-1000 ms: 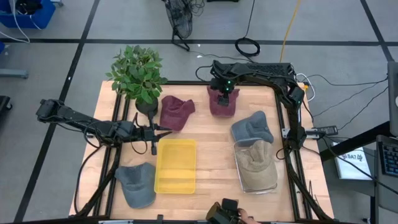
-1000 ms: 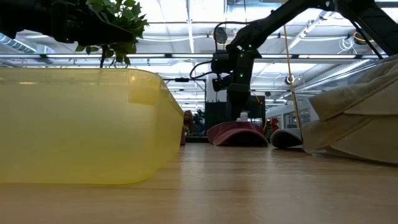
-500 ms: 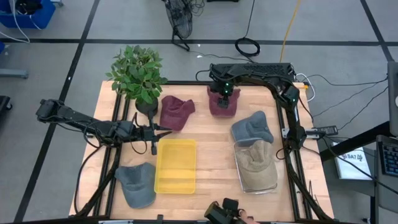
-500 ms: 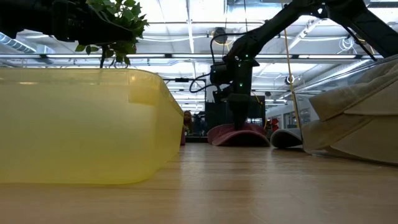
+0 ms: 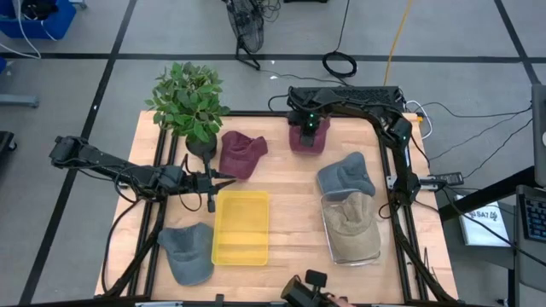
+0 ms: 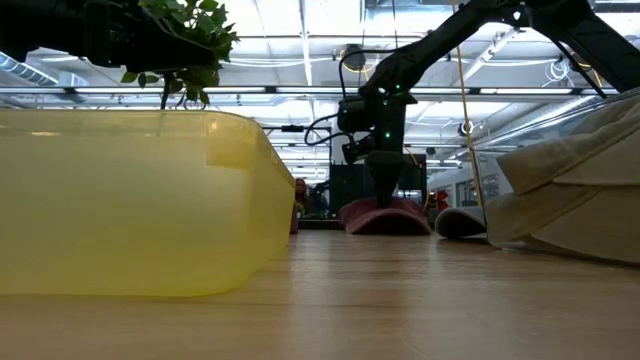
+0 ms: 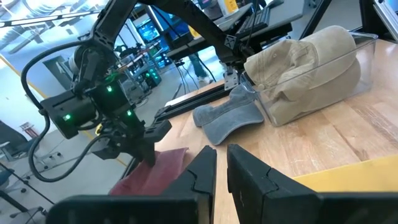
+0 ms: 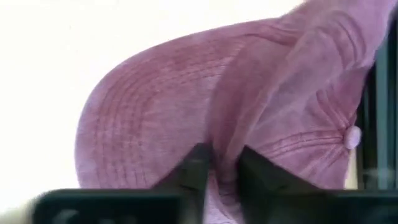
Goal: Pick & Place hat
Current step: Put the right red cap into the yellow bin
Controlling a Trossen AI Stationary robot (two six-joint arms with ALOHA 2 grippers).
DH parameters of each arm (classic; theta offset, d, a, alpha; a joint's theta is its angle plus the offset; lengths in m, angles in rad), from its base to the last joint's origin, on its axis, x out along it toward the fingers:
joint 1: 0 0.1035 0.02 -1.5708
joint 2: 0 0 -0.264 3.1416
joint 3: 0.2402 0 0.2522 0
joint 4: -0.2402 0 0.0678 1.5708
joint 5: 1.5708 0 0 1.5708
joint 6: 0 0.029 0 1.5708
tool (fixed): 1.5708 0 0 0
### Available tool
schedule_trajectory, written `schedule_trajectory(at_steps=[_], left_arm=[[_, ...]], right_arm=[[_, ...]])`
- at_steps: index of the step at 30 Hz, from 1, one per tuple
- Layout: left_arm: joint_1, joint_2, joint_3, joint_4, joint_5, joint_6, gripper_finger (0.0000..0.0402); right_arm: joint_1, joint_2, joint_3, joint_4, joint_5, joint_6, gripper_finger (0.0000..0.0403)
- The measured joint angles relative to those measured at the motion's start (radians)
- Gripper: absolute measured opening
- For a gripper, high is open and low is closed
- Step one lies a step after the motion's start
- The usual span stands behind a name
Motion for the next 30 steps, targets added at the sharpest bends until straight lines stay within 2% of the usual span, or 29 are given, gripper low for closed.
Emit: schedule_trajectory(at_steps=[2, 5, 8, 10, 16, 23, 30], left_arm=[[0.000, 0.000, 0.000, 0.001, 0.000, 0.000, 0.0047], [0.000, 0.000, 0.000, 0.001, 0.000, 0.000, 0.0047], [0.000, 0.000, 0.000, 0.008, 0.000, 0.000, 0.0047], [0.000, 0.000, 0.000, 0.012, 0.000, 0.000, 0.0047], [0.000, 0.000, 0.000, 0.013, 0.000, -0.003, 0.0047], [0.000, 0.000, 0.000, 0.013, 0.000, -0.003, 0.0047], [0.000, 0.000, 0.000, 0.012, 0.000, -0.047, 0.0047]], right_arm=[[0.000, 0.000, 0.005, -0.007, 0.000, -0.005, 0.0013], [0.007, 0.000, 0.025, -0.032, 0.010, 0.012, 0.0014], [0.028, -0.028, 0.041, -0.050, 0.072, 0.018, 0.0005], [0.047, -0.070, 0.042, -0.057, 0.103, 0.012, 0.0005], [0.117, -0.247, 0.044, -0.077, 0.100, 0.032, 0.0003], [0.267, -0.449, 0.045, -0.118, 0.099, 0.151, 0.0001], [0.467, -0.535, 0.044, -0.118, 0.097, 0.265, 0.0001]])
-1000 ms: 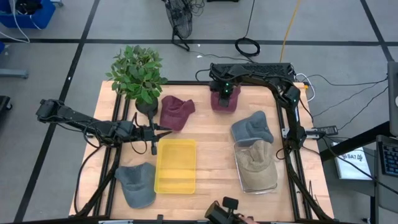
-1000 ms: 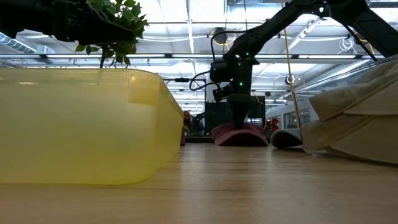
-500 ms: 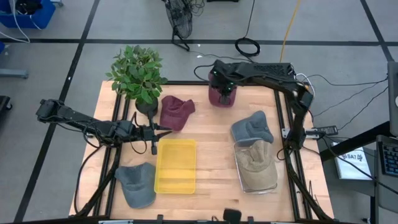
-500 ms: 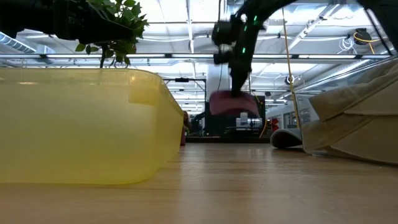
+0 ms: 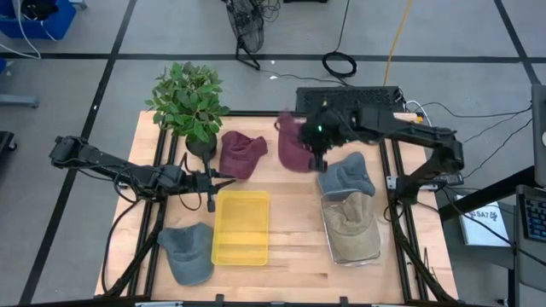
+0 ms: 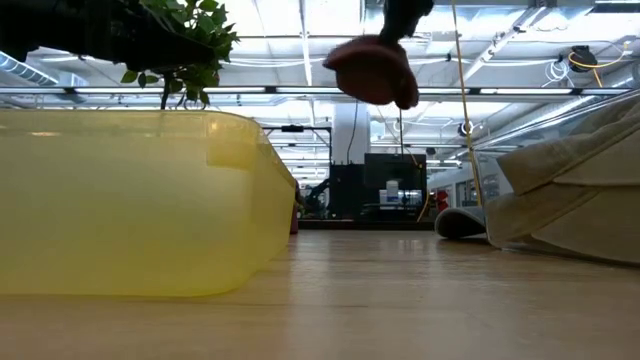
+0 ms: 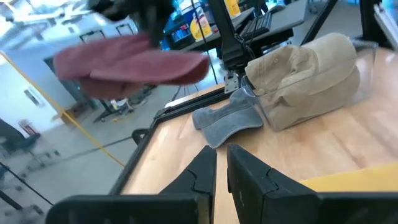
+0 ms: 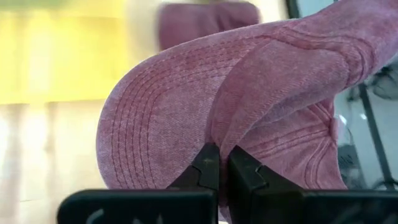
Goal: Pick & Place hat
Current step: Put the right red cap into the yellow bin
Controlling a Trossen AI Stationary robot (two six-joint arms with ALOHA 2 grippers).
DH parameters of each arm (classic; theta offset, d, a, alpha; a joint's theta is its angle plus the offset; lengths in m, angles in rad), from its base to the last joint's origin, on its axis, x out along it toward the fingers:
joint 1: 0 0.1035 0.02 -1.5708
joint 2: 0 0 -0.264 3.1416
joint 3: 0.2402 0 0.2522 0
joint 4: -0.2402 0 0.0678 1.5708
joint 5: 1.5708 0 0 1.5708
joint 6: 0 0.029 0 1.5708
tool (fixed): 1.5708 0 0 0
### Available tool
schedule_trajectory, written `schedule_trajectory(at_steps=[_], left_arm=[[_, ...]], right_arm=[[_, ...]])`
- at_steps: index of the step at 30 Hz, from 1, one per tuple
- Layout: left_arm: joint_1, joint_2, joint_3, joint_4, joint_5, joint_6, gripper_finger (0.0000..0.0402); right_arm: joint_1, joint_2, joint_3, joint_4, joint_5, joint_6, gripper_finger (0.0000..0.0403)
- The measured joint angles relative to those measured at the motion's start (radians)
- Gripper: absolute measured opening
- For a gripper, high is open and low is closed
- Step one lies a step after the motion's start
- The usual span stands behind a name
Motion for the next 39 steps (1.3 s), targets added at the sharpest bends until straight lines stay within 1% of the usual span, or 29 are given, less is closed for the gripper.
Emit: schedule_trajectory(at_steps=[3, 5, 7, 9, 14, 17, 20, 22, 29, 32, 34, 39], left_arm=[[0.000, 0.000, 0.000, 0.000, 0.000, -0.057, 0.0047], [0.000, 0.000, 0.000, 0.000, 0.000, -0.057, 0.0047], [0.000, 0.000, 0.000, 0.001, -0.007, -0.057, 0.0047], [0.000, 0.000, 0.000, 0.001, -0.036, -0.055, 0.0047], [0.000, 0.000, 0.000, -0.010, -0.142, -0.065, 0.0047], [0.000, 0.000, 0.000, -0.015, -0.152, -0.065, 0.0047], [0.000, 0.000, 0.000, -0.016, -0.152, -0.066, 0.0047], [0.000, 0.000, 0.000, -0.018, -0.152, -0.066, 0.0047], [0.000, 0.000, 0.000, -0.040, -0.156, -0.065, 0.0047], [0.000, 0.000, 0.000, -0.041, -0.156, -0.065, 0.0047], [0.000, 0.000, 0.000, -0.044, -0.156, -0.065, 0.0047], [0.000, 0.000, 0.000, -0.044, -0.157, -0.064, 0.0047]], right_arm=[[0.088, 0.000, -0.001, 0.000, 0.000, 0.041, 0.0001], [0.146, 0.010, -0.002, 0.015, 0.004, 0.064, 0.0001], [0.200, 0.022, -0.002, 0.053, 0.033, 0.085, 0.0001], [0.249, 0.043, -0.002, 0.115, 0.056, 0.096, 0.0001], [0.345, 0.108, -0.002, 0.317, 0.052, 0.134, 0.0002], [0.384, 0.166, -0.002, 0.416, 0.022, 0.138, 0.0002], [0.407, 0.239, -0.002, 0.500, -0.057, 0.144, 0.0002], [0.413, 0.289, -0.002, 0.554, -0.084, 0.167, 0.0002], [0.422, 0.437, -0.002, 0.693, -0.084, 0.159, 0.0003], [0.412, 0.484, -0.003, 0.735, -0.121, 0.161, 0.0003], [0.400, 0.508, -0.003, 0.748, -0.137, 0.174, 0.0003], [0.375, 0.543, -0.003, 0.742, -0.134, 0.186, 0.0003]])
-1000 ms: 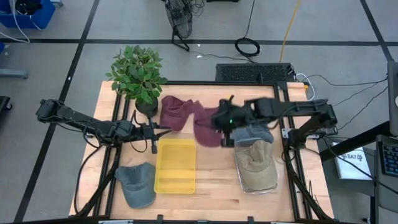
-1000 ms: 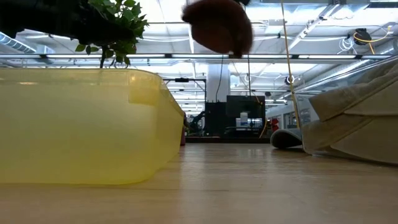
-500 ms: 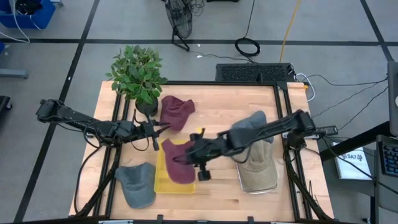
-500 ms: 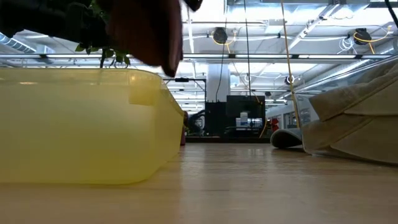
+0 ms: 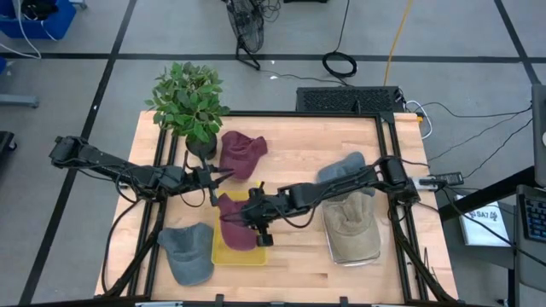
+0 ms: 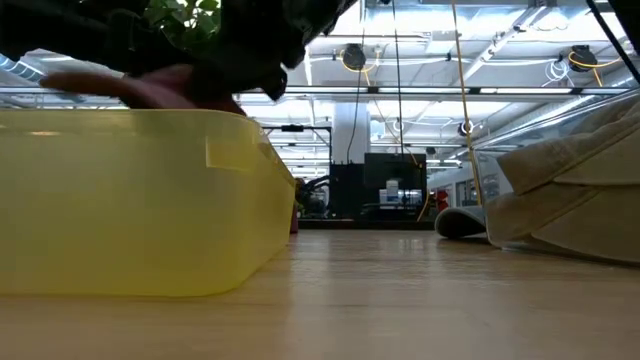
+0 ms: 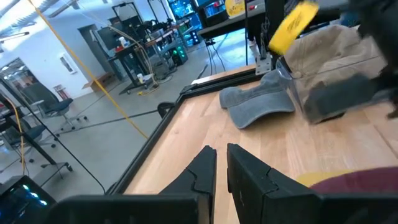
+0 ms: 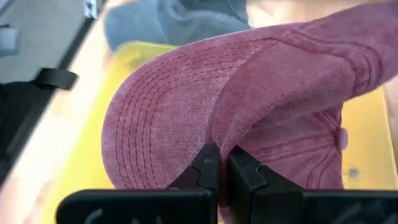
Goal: Pick & Place hat
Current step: Put the right red cap into the yellow bin
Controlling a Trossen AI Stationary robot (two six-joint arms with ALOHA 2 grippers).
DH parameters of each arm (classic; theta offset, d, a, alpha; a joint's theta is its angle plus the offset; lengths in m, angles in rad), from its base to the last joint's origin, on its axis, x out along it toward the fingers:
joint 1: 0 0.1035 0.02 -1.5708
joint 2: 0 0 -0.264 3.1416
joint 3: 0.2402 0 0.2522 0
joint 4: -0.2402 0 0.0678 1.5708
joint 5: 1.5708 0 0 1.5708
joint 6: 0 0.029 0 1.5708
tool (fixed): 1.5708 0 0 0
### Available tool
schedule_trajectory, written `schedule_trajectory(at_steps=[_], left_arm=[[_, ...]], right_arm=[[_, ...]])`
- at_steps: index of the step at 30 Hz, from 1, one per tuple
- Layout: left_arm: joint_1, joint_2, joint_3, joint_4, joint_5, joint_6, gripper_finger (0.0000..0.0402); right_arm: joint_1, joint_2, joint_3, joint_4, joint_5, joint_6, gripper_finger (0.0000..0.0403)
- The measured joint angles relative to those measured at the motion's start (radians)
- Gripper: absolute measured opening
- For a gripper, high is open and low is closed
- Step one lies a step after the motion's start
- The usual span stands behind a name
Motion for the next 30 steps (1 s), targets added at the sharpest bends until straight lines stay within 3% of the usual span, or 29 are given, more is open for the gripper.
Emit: schedule_trajectory(at_steps=[9, 23, 30], left_arm=[[0.000, 0.000, 0.000, 0.001, 0.000, 0.001, 0.0047], [0.000, 0.000, 0.000, 0.004, 0.000, 0.011, 0.0047], [0.000, 0.000, 0.000, -0.002, 0.000, 0.007, 0.0047]], right_arm=[[-0.007, 0.038, -0.003, -0.014, -0.001, 0.028, 0.0003], [-0.053, 0.037, -0.141, 0.080, -0.003, 0.076, 0.0005], [-0.053, 0.036, -0.141, 0.069, -0.002, 0.062, 0.0035]])
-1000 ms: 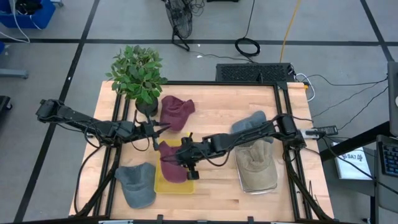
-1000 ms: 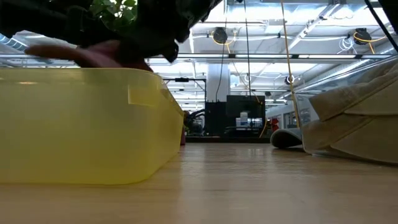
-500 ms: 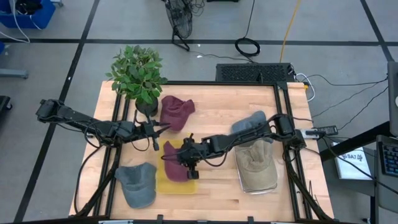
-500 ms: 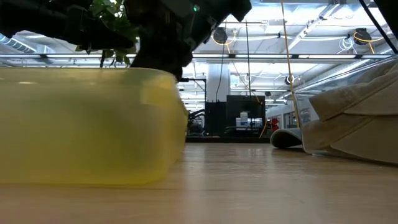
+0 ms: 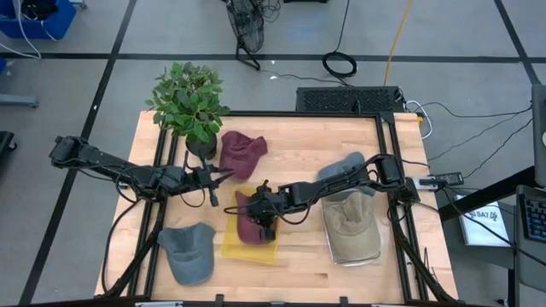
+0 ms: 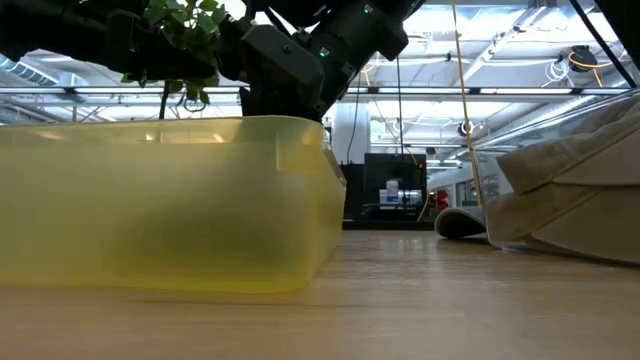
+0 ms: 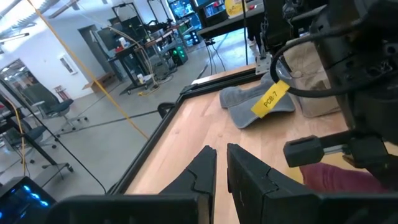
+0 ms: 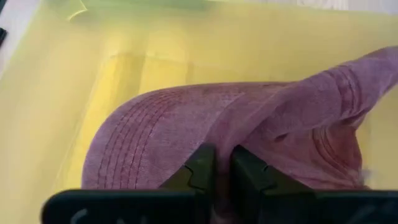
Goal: Pick & Place hat
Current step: Put the right red cap into the yellow bin, then put the red cap into the yellow bin
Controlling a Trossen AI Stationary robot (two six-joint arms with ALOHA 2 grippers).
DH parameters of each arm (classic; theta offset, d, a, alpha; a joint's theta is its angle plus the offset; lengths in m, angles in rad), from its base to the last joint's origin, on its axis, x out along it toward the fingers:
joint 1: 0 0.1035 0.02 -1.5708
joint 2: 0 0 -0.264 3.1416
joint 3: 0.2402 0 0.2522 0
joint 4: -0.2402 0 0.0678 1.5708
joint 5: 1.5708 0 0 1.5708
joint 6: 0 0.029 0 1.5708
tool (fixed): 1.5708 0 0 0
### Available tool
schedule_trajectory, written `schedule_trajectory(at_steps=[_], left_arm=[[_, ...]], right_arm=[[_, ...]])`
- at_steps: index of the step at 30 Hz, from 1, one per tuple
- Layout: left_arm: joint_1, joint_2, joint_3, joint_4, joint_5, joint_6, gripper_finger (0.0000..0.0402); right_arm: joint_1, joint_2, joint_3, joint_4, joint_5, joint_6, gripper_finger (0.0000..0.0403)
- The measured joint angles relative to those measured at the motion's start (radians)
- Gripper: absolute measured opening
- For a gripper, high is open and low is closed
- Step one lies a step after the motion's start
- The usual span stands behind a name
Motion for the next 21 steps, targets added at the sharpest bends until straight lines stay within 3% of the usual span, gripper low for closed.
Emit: schedule_trajectory(at_steps=[12, 21], left_arm=[[0.000, 0.000, 0.000, -0.013, 0.000, -0.004, 0.0047], [-0.001, 0.000, 0.000, -0.014, 0.000, -0.027, 0.0047]], right_arm=[[-0.005, -0.049, 0.002, 0.001, 0.003, -0.047, 0.0133], [-0.002, -0.121, 0.000, -0.046, -0.001, -0.079, 0.0148]])
